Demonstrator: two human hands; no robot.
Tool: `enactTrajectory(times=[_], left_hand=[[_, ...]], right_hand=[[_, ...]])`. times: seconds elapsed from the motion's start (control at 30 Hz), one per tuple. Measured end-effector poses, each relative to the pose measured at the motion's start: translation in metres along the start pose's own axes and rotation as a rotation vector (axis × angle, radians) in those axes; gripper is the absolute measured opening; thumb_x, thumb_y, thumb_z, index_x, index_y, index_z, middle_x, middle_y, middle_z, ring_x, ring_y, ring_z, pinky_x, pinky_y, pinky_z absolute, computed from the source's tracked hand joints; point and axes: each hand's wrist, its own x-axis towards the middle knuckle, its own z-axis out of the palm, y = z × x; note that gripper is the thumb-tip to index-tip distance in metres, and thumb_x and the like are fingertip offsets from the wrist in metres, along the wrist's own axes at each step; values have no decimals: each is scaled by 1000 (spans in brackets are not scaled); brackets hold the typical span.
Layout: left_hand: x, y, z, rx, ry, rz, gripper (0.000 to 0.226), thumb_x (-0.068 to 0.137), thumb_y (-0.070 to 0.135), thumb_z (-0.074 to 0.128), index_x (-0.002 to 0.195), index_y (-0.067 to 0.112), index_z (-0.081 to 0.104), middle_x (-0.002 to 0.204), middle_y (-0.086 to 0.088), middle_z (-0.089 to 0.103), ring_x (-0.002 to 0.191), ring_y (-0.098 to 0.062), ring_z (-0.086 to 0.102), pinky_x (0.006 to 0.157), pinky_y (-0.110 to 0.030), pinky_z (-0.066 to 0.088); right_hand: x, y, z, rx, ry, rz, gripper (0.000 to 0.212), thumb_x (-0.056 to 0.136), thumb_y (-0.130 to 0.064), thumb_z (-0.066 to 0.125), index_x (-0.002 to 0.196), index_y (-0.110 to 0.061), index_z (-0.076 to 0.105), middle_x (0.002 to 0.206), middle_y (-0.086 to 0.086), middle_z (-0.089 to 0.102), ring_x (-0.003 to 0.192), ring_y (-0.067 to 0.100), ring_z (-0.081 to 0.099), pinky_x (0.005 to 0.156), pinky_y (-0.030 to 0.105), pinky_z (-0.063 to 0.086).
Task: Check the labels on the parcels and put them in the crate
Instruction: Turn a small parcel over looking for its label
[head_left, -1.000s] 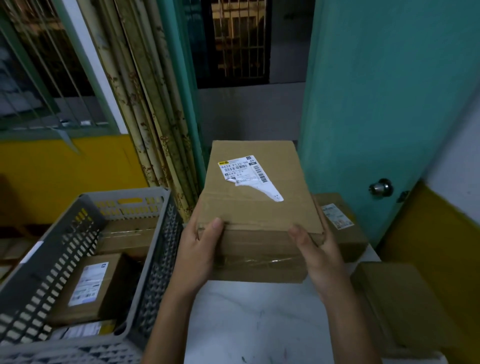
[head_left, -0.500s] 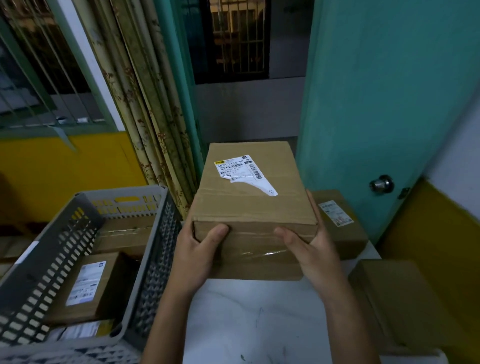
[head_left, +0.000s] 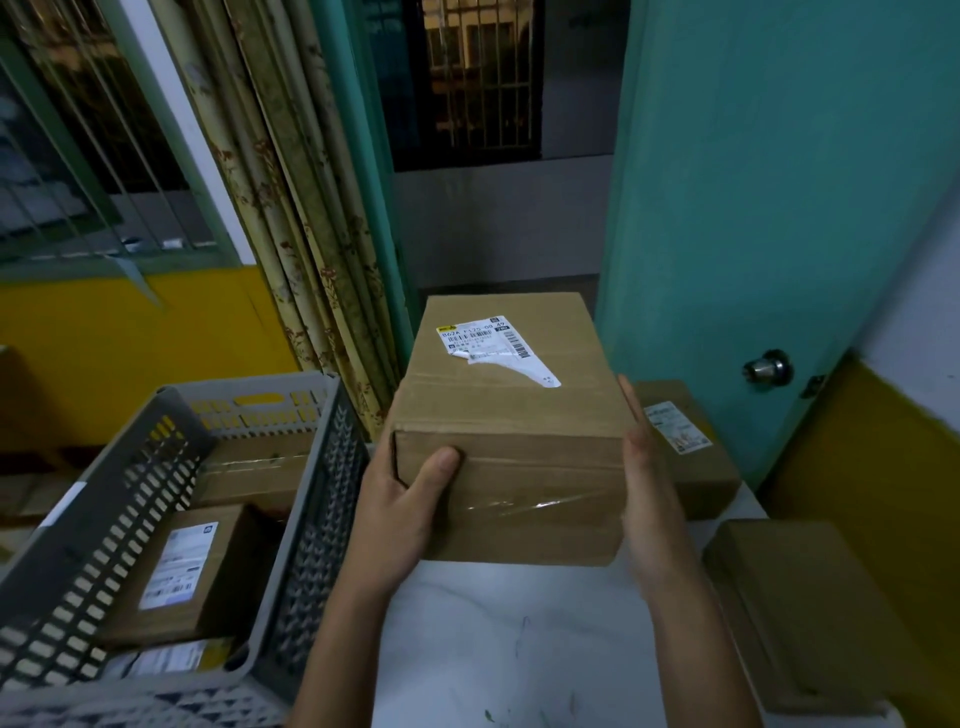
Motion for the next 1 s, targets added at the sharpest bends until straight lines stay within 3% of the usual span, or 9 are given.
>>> enactTrajectory(times=[0.1,0.17,0.33,0.47,0.57,0.63,0.77,0.87,1.0], left_hand=[[-3,7,0,-14,-4,-87,42,93,68,52,132,56,44,121,44,53,110,28,47,101,-16,37],[-5,10,0,1,-10,-90,53,89,63,37,140,52,39,128,42,44,112,32,38,106,-14,31],[-6,12,4,29,34,-83,45,89,58,34,133,49,40,120,41,43,97,42,38,82,10,28],[2,11,-3,-66,96,-126,45,87,71,45,126,51,55,115,35,59,104,23,53,96,-17,38],[6,7,-10,-152,26,-152,65,75,72,67,131,39,63,118,20,71,109,1,66,95,-32,50],[5,1,-13,-184,-44,-180,74,65,61,78,133,38,60,121,13,73,112,-9,70,95,-38,54],[3,-4,-15,-160,-55,-151,82,72,57,78,146,34,52,130,9,69,118,-13,67,96,-36,56],[7,-1,-9,-110,49,-77,57,90,47,72,142,30,57,120,16,72,110,-3,68,87,-22,57],[13,1,-7,-134,90,-76,52,89,47,61,138,30,60,114,22,73,105,1,68,78,-15,55]], right_hand=[[-1,4,-1,-21,-7,-3,53,74,-94,29,126,-85,32,147,-46,35,146,-4,32,125,49,24],[0,6,0,-61,19,-41,55,75,-95,24,128,-83,31,150,-44,31,145,-10,27,127,46,21],[5,11,4,-70,1,-55,63,69,-101,28,130,-82,31,153,-39,31,148,-5,27,126,45,22],[1,15,5,-8,-71,-26,60,77,-84,56,134,-74,37,150,-28,45,138,-4,44,116,33,38],[3,15,10,-10,-1,12,40,91,-69,49,129,-68,38,127,-41,49,111,-23,50,83,-3,40],[6,15,13,-3,54,3,51,90,-66,47,139,-60,35,121,-44,46,96,-34,47,72,-7,38],[11,13,14,7,96,-21,51,87,-59,49,137,-54,38,96,-57,55,89,-34,51,82,1,46],[10,16,11,25,22,-48,56,86,-63,65,137,-59,44,126,-37,60,119,-9,58,101,29,48],[10,18,11,44,-38,-27,41,92,-55,65,126,-69,48,127,-35,61,122,-8,57,99,23,51]])
